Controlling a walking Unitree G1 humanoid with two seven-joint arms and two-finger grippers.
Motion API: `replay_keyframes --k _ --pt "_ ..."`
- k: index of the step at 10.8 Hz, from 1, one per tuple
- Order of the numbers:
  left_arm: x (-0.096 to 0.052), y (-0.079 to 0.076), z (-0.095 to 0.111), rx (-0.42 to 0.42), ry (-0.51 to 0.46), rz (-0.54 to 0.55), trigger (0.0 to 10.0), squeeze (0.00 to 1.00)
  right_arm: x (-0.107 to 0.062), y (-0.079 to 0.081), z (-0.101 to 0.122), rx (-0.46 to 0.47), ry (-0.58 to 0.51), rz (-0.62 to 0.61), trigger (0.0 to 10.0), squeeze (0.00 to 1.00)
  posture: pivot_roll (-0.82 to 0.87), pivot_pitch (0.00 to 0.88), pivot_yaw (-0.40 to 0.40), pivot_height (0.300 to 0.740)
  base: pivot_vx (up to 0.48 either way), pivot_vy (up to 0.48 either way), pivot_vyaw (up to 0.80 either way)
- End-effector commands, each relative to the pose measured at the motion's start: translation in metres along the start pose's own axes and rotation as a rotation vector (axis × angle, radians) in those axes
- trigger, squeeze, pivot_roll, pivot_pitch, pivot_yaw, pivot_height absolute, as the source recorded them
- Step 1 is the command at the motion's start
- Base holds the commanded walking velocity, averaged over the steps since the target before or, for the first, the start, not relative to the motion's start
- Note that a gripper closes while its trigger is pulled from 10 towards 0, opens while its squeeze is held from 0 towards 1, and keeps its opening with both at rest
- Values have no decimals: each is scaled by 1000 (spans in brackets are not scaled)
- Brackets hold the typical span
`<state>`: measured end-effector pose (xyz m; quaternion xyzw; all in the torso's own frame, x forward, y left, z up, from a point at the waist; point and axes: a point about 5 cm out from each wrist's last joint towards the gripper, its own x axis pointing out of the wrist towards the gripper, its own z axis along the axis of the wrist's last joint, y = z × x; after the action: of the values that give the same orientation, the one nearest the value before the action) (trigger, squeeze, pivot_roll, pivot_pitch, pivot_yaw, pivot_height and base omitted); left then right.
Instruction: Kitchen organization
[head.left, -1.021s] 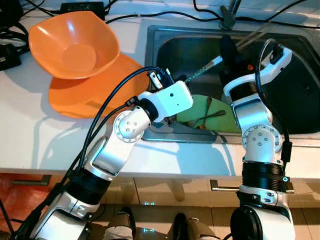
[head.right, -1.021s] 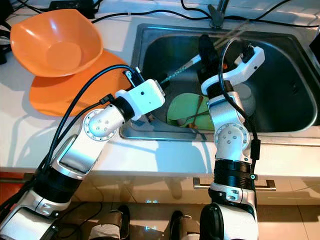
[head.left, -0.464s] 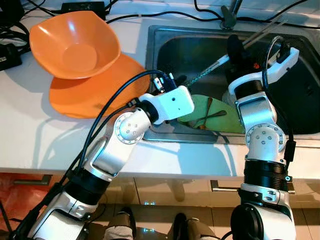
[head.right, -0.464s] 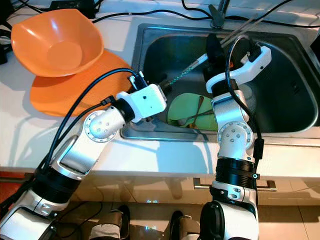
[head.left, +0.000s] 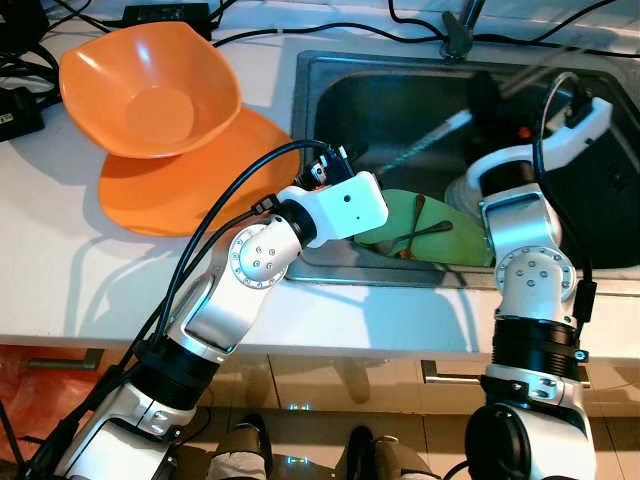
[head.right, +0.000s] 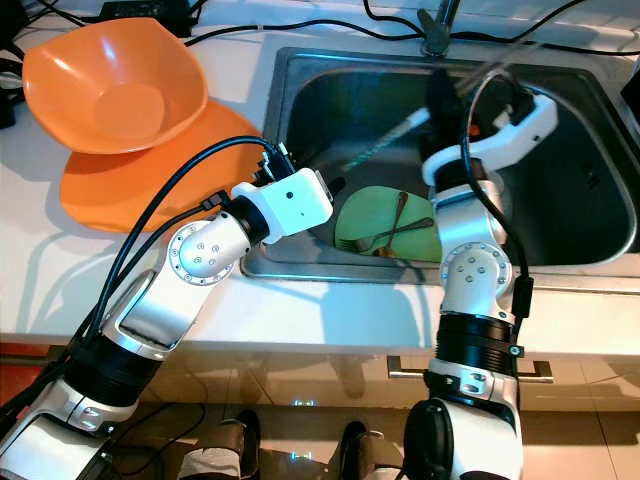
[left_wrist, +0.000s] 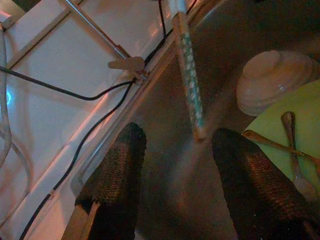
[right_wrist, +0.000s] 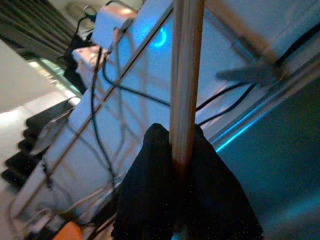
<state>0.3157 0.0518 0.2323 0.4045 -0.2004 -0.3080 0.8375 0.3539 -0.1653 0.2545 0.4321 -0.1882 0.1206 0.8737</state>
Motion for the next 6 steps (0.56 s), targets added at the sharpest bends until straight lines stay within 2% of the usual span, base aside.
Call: replay_keyframes --k 1,2,3,4,5,6 --pt "0 -2 1 1 -6 3 10000 0 1 -4 9 -36 -43 -32 863 0 158 209 -53 740 0 0 0" --pt "0 -2 0 -3 -2 6 10000 0 1 -7 14 -73 -69 -59 10000 0 158 212 -54 740 0 0 0" --pt "0 -2 0 -14 -1 13 10000 0 1 -10 16 -118 -82 -78 10000 0 160 213 -54 740 0 0 0" --pt "0 1 0 -68 -3 46 10000 0 0 -12 15 -204 -75 -84 10000 0 159 214 -54 740 0 0 0" --pt "0 7 1 -172 -13 106 10000 0 -1 -13 11 -266 -59 -76 10000 0 159 214 -54 740 0 0 0" --pt "1 16 6 -276 -47 171 10000 0 -2 -13 8 -280 -52 -73 10000 0 157 215 -51 740 0 0 0"
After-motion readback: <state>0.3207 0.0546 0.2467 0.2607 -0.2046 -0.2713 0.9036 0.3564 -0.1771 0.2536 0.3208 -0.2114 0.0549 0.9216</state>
